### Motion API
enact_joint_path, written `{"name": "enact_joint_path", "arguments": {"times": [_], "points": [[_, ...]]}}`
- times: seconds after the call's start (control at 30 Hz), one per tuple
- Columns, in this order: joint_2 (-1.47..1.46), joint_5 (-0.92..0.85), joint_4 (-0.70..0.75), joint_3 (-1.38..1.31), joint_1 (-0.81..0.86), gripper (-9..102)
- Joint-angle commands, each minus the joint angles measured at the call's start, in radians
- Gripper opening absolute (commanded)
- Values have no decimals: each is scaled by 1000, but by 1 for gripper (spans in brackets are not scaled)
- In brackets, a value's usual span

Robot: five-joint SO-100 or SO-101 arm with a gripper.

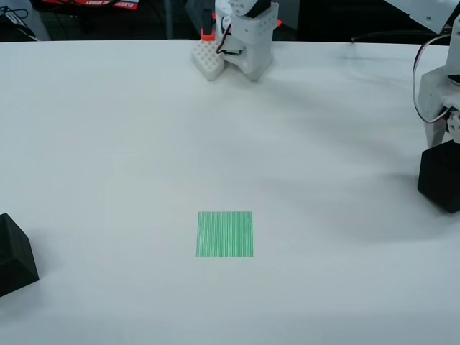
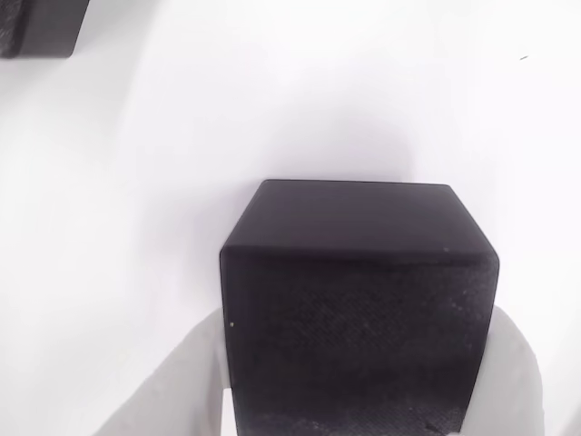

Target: Stack 3 Blocks on the chosen place.

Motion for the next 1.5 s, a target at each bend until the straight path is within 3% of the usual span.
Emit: {"name": "enact_joint_path", "arguments": {"times": [0.0, 0.67, 1.13, 1.47], "points": [[106, -6, -9, 69, 48, 24], [658, -178, 3, 486, 428, 24], [772, -403, 8, 609, 778, 24], [716, -433, -28, 690, 842, 24]]}}
